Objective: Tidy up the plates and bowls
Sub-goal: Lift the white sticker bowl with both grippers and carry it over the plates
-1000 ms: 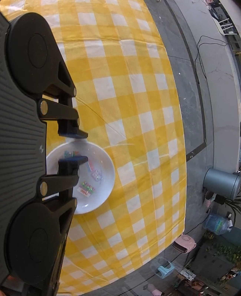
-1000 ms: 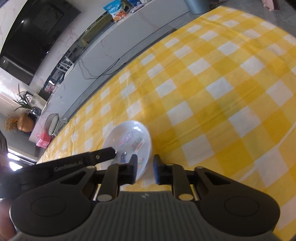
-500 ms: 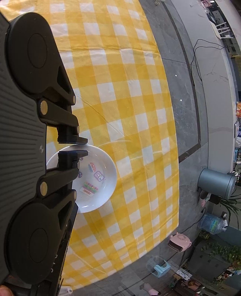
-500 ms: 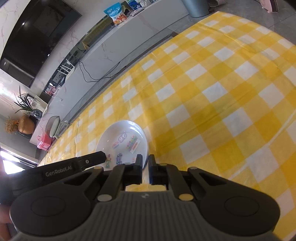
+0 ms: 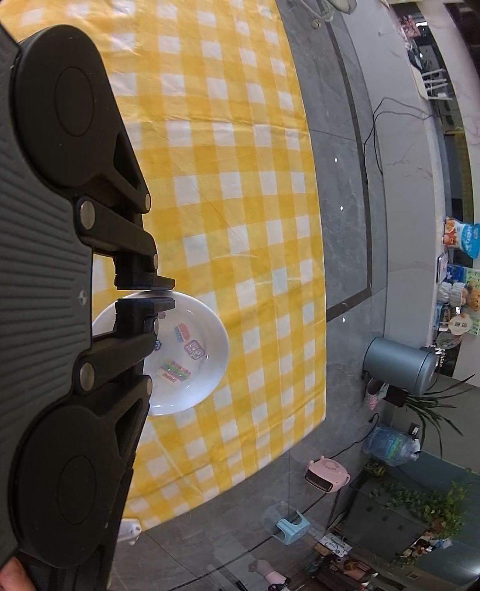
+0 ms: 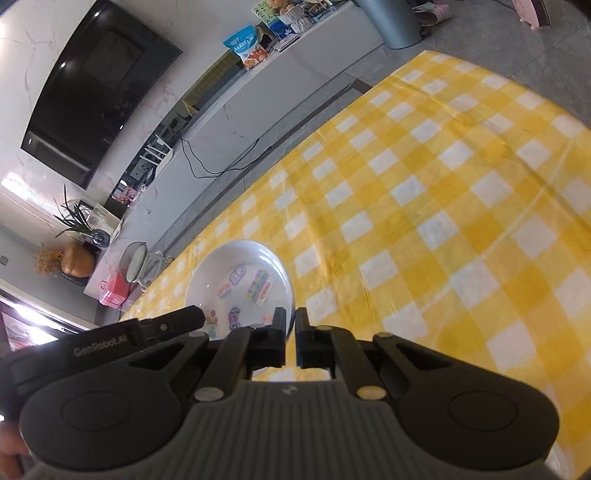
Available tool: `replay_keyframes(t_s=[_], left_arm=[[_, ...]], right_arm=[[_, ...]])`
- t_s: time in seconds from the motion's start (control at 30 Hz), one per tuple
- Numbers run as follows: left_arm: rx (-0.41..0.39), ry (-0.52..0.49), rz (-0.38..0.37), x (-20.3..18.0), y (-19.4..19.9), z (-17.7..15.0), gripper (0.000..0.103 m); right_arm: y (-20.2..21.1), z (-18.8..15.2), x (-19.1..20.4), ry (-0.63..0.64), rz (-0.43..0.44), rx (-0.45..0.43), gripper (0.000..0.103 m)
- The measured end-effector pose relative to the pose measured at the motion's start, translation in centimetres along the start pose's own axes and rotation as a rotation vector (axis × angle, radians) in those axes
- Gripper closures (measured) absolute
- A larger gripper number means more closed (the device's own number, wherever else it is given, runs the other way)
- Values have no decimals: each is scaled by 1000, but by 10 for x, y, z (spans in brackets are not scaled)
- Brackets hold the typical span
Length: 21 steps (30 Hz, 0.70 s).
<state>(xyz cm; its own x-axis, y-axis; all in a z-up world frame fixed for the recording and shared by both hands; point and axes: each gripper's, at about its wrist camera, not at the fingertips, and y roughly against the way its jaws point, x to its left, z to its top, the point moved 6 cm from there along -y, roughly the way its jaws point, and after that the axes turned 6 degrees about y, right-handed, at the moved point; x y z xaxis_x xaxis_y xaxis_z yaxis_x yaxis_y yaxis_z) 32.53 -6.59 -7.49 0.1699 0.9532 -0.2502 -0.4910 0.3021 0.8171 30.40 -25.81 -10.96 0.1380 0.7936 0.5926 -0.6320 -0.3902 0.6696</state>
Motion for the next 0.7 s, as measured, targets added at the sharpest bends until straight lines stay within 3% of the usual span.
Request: replay_keyframes(t_s=[0.27, 0.7], left_arm=[[12, 61, -45, -16, 32, -29, 100], [30, 69, -119, -61, 53, -100, 100]], right_arm=[[48, -24, 0, 32, 3, 4, 102], [127, -74, -26, 82, -99, 4, 102]])
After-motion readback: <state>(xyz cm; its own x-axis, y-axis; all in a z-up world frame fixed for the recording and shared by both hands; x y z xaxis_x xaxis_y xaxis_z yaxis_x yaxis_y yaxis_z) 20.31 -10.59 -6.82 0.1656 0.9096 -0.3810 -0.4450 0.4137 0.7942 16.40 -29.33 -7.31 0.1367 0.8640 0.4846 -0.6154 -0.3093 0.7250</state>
